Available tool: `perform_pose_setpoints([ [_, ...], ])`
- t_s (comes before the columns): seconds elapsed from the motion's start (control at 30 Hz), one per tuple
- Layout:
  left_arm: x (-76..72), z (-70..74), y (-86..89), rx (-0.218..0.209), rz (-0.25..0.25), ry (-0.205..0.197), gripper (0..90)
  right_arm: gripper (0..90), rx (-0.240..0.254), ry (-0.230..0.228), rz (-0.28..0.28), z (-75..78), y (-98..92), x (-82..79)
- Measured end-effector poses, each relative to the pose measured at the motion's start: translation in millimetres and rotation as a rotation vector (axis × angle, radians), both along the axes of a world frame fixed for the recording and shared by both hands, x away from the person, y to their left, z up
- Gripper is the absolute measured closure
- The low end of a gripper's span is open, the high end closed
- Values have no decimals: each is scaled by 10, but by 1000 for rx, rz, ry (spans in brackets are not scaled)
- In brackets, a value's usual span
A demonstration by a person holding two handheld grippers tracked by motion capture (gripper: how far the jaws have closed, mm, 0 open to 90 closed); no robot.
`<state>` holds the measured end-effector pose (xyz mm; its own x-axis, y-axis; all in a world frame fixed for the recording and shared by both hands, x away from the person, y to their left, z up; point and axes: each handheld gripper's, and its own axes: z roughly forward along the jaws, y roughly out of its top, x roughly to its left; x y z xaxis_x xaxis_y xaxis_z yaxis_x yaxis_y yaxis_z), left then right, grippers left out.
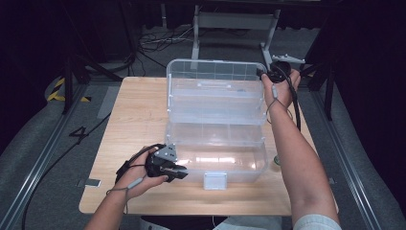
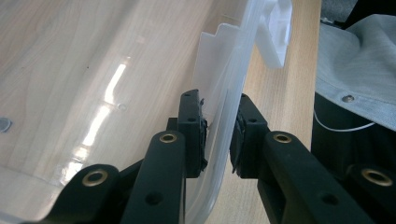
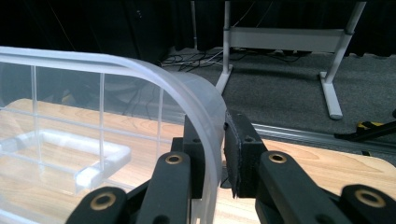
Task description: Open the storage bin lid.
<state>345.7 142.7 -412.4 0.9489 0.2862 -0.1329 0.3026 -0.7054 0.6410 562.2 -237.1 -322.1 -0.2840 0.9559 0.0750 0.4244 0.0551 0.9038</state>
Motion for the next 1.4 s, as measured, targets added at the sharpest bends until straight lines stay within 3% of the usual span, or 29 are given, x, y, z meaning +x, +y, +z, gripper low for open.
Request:
perform_pose_setpoints([
  [1.03, -2, -11, 8, -24, 8, 2, 762, 790, 53, -25, 10, -226, -44, 168],
  [1.4, 2, -10, 9, -24, 7, 7, 762, 787, 51, -22, 29, -306, -62, 240],
])
